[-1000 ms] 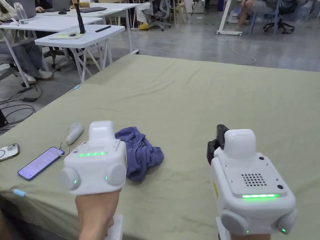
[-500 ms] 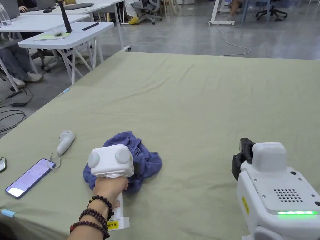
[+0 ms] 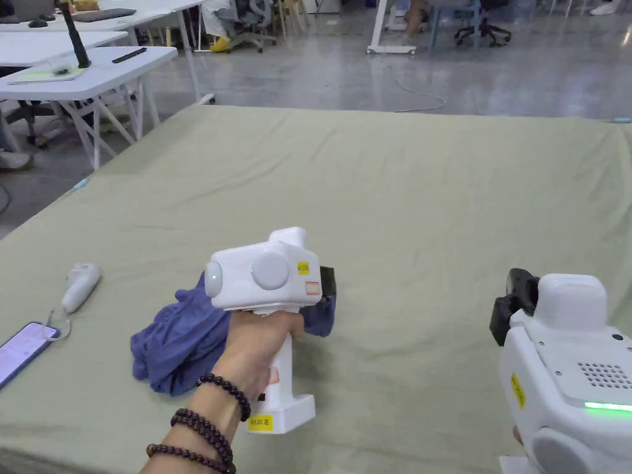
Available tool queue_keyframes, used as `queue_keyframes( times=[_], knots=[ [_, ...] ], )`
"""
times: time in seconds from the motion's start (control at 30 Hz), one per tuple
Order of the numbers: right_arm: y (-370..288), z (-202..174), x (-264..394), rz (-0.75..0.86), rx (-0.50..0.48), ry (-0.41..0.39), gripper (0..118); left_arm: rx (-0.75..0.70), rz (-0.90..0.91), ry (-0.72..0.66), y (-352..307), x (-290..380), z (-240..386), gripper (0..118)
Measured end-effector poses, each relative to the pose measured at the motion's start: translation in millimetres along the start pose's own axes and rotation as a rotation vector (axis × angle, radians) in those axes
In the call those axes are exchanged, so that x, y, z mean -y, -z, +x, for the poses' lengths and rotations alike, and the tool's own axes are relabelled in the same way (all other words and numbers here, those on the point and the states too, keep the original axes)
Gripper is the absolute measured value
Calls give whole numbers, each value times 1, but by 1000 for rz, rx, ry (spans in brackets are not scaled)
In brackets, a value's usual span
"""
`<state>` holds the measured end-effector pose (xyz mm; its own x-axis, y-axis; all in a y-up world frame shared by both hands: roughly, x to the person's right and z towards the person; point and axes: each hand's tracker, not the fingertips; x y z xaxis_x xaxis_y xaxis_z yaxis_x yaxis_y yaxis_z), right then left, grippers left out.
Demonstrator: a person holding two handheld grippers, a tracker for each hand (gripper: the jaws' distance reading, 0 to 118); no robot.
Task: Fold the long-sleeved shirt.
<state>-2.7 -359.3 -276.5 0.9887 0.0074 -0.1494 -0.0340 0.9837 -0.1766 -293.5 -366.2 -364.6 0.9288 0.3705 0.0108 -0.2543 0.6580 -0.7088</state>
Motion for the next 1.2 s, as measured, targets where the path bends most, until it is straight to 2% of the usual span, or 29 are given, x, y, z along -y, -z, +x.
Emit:
queue_keyframes(
  times=[0.07, 0.2, 0.3, 0.4, 0.5, 0.57, 0.6, 0.63, 0.7, 0.73, 0.83, 0.97, 1.0, 1.03, 1.07, 1.1, 1.13, 1.2],
  knots=[
    [-10, 23, -4, 12, 42, -2, 0, 115, -43, -2, 25, 1, 46, 1],
    [-31, 67, -10, 30, 144, 7, 0, 221, -123, 138, 78, 17, 142, 1],
    [-45, 100, -12, 37, 236, 11, 0, 329, -215, 156, 112, 46, 213, 1],
    [-58, 133, -18, 7, 307, 48, 0, 422, -293, 253, 144, 86, 275, 1],
    [-70, 154, -20, 8, 378, 75, 0, 454, -383, 301, 164, 123, 311, 1],
    [-76, 165, -21, -7, 386, 95, 0, 376, -346, 296, 167, 134, 314, 1],
    [-78, 167, -20, -13, 387, 101, 0, 372, -325, 301, 166, 133, 311, 8],
    [-80, 169, -19, -21, 380, 106, 0, 390, -294, 310, 161, 132, 302, 29],
    [-79, 166, -17, -37, 362, 107, 0, 431, -228, 332, 146, 122, 283, 115],
    [-77, 163, -15, -47, 350, 97, 0, 412, -187, 330, 133, 114, 268, 118],
    [-69, 149, -9, -57, 315, 75, 0, 347, -43, 301, 86, 94, 214, 118],
    [-57, 128, -2, -84, 229, 54, 0, 160, 144, 343, 23, 92, 149, 117],
    [-55, 124, -1, -96, 195, 52, 0, 124, 169, 346, 10, 95, 136, 113],
    [-53, 120, 0, -101, 193, 50, 0, 119, 217, 351, -22, 102, 128, 100],
    [-52, 115, 1, -103, 195, 45, 0, 97, 272, 355, -39, 109, 116, 74],
    [-52, 112, 2, -103, 196, 37, 0, 68, 323, 357, -50, 115, 108, 27],
    [-52, 108, 3, -103, 197, 23, 0, -2, 343, 343, -61, 121, 101, 0],
    [-55, 103, 3, -95, 208, 5, 0, -140, 312, 286, -44, 129, 75, 0]
  ],
)
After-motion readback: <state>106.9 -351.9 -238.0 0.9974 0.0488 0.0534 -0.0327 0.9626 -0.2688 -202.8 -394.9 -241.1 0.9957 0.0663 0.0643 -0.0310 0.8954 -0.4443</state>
